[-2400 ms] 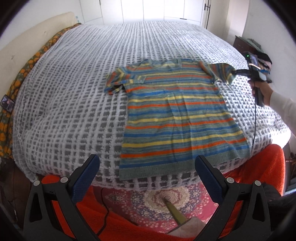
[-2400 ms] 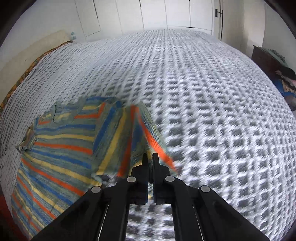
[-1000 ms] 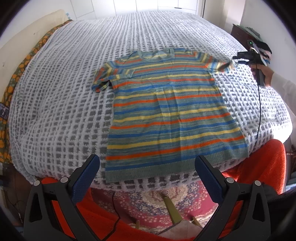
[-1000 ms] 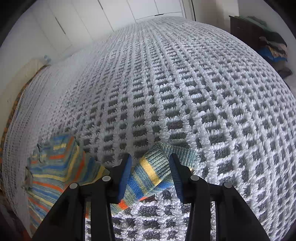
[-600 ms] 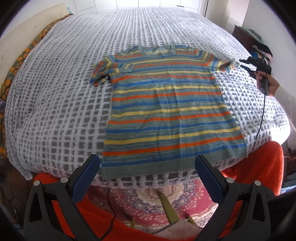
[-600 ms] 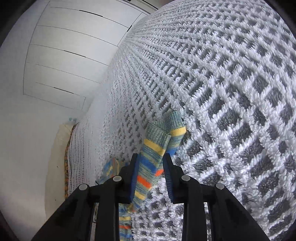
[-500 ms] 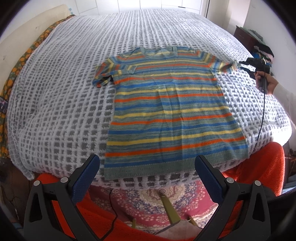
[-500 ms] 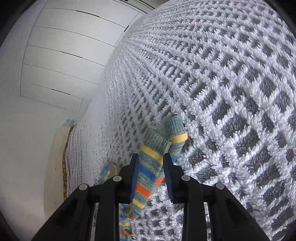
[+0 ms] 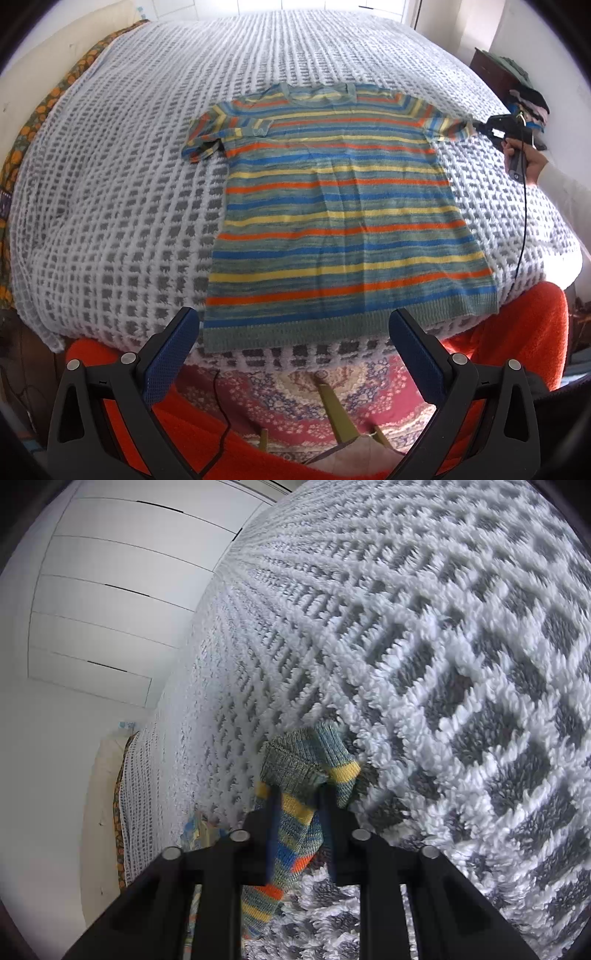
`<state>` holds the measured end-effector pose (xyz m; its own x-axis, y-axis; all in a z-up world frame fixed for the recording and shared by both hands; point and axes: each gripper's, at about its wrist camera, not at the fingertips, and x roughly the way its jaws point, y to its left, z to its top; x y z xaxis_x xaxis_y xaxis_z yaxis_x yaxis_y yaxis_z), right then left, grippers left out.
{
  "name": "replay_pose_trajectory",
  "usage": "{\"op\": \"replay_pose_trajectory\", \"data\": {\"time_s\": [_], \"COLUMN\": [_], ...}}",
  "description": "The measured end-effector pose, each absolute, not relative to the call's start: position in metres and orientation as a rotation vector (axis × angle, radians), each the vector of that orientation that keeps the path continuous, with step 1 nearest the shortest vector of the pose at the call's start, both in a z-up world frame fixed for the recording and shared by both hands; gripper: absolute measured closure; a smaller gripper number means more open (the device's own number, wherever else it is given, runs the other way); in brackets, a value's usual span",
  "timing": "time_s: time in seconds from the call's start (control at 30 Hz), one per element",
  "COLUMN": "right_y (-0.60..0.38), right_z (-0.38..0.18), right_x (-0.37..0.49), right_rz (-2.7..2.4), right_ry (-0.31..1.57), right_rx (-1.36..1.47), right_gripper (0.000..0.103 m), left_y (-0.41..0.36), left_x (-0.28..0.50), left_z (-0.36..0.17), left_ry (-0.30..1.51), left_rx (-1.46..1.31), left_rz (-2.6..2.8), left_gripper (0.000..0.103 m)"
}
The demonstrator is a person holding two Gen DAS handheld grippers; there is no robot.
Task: Fold small clothes
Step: 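Pull the sleeve outward from the body with the right gripper and release it flat, then withdraw the right gripper and move the left gripper to the other sleeve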
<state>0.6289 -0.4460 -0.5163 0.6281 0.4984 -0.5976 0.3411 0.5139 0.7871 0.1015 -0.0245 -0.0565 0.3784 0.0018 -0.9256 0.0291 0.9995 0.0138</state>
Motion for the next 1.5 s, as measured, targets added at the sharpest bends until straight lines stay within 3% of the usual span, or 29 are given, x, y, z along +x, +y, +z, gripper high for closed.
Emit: {"op": "replay_pose_trajectory", "data": {"time_s": [0.3,0.53,0.7,0.73,0.8,0.87,0.9,1.1,1.23,1.5], "right_y": [-0.466,-0.44,-0.424,-0.42,-0.416,-0.414,-0.414,-0.385,-0.325,-0.189], "right_z": [-0.457,-0.487,-0.508,-0.506,-0.497,-0.483,-0.474,-0.401,-0.359,-0.368], "right_x": [0.549,0.469,0.461,0.457,0.451,0.436,0.427,0.365,0.326,0.294], "right_rz": [0.068,-0.103,-0.179,-0.196,-0.238,-0.269,-0.282,-0.25,-0.167,0.113], "right_ry": [0.777,0.909,0.943,0.949,0.946,0.92,0.898,0.777,0.707,0.774], "right_rx": [1.034,1.05,1.019,0.993,0.929,0.876,0.854,0.68,0.499,0.36], "right_gripper": [0.1,0.1,0.1,0.098,0.085,0.051,0.045,0.042,0.027,0.027], "left_y": [-0.021,-0.031,-0.02,-0.017,-0.012,-0.005,-0.002,0.015,0.021,0.008], "left_x": [0.098,0.093,0.087,0.086,0.085,0.084,0.084,0.087,0.1,0.109], "left_z": [-0.05,-0.045,-0.039,-0.039,-0.041,-0.042,-0.043,-0.048,-0.051,-0.074], "left_ry": [1.152,1.131,1.115,1.117,1.121,1.122,1.122,1.114,1.064,1.114], "left_rx": [0.013,0.029,0.023,0.014,-0.004,-0.044,-0.06,-0.113,-0.051,0.033], "left_rz": [-0.028,-0.068,-0.06,-0.057,-0.05,-0.044,-0.042,-0.034,-0.029,-0.14], "left_gripper": [0.001,0.001,0.001,0.001,0.001,0.001,0.001,0.001,0.001,0.001]}}
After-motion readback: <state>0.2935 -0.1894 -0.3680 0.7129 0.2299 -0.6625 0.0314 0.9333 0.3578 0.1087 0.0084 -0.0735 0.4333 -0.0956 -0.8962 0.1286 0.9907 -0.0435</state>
